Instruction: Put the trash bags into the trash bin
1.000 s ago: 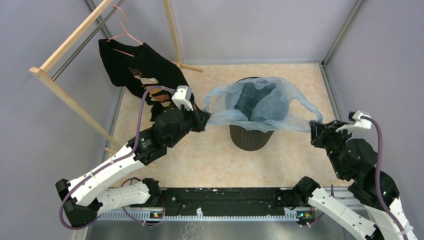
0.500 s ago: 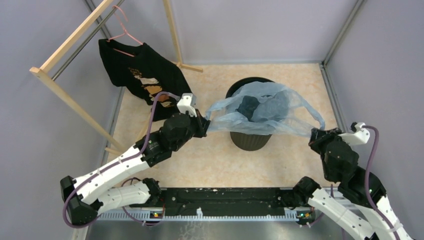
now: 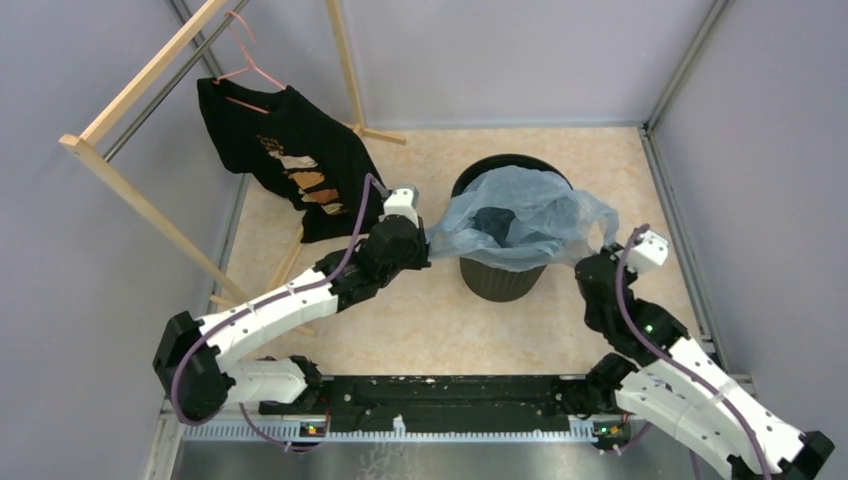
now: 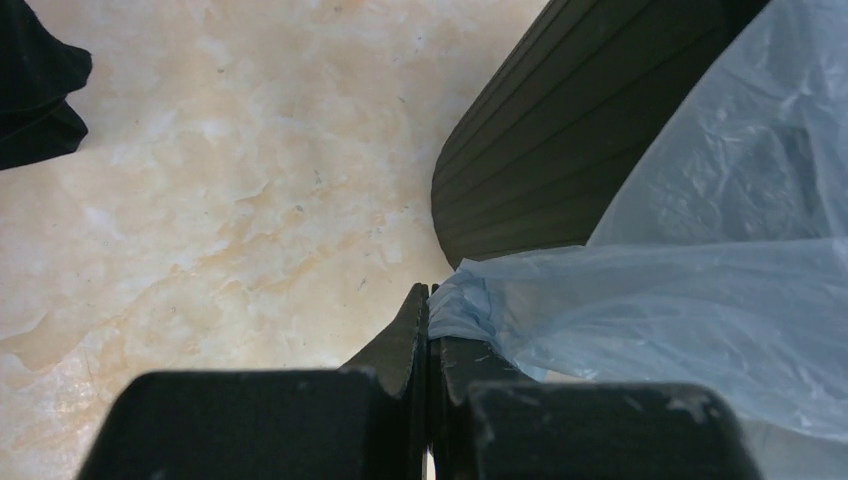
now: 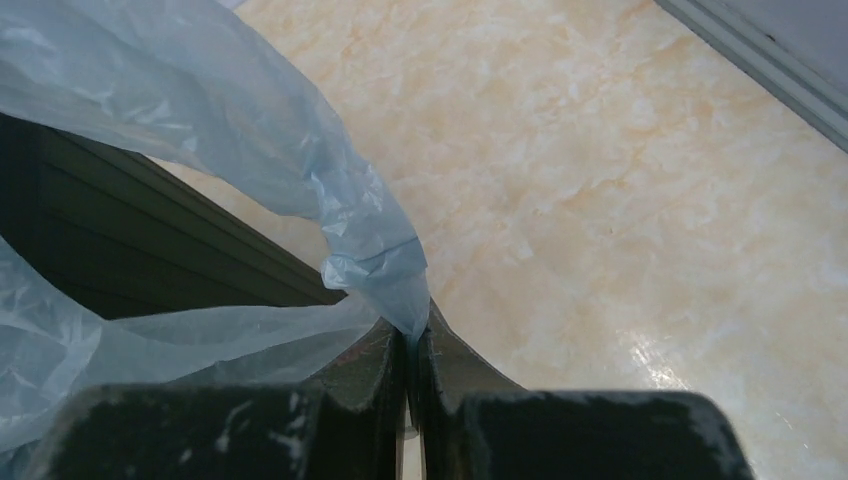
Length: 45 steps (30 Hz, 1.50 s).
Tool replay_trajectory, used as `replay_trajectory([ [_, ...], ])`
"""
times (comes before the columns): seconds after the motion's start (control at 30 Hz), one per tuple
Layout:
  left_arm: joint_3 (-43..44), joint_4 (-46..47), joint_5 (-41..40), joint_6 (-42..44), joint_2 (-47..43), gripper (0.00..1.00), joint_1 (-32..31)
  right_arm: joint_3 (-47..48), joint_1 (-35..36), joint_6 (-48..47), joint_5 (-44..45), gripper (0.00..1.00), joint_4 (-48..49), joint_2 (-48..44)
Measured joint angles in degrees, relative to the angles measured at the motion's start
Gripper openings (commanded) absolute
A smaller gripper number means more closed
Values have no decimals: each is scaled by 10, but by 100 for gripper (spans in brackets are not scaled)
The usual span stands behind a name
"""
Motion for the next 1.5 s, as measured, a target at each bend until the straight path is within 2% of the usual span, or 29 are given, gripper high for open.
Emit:
replay_trajectory([
  [0.07, 0, 3, 9, 0, 9, 1, 9, -5, -17, -8, -19, 2, 30, 38],
  [0.13, 0, 7, 21, -2, 14, 7, 19, -5, -51, -15, -57, 4, 54, 71],
  [0.2, 0, 14, 38, -2, 14, 15, 31, -6, -72, -24, -91, 13, 64, 84],
  [0.23, 0, 18, 47, -2, 14, 20, 36, -6, -77, -33, -108, 21, 67, 81],
  [0.37, -9, 34, 75, 0, 2, 36, 45, -4, -80, -69, -173, 47, 63, 16],
  [0.5, -32, 33, 106, 2, -44, 53, 45, 20, -80, -98, -240, 57, 27, -75],
  [0.6, -35, 28, 127, 3, -87, 64, 45, 69, -80, -114, -284, 70, -8, -116],
  [0.73, -31, 11, 154, 13, -145, 79, 45, 132, -80, -139, -333, 79, -37, -139],
  [0.87, -3, -18, 173, 31, -180, 98, 45, 187, -80, -179, -350, 97, -56, -140],
  [0.9, 6, -22, 176, 36, -182, 99, 45, 200, -80, -194, -351, 98, -60, -138],
  [1.07, 79, -54, 191, 63, -155, 99, 45, 268, -80, -271, -358, 99, -63, -96],
  [1.23, 163, -77, 214, 90, -68, 96, 45, 340, -80, -346, -376, 97, -68, 3],
  [1.4, 174, -100, 221, 107, -18, 92, 45, 383, -80, -400, -404, 73, -78, 104],
  [1.5, 174, -113, 211, 110, -11, 83, 45, 384, -80, -411, -404, 63, -83, 133],
])
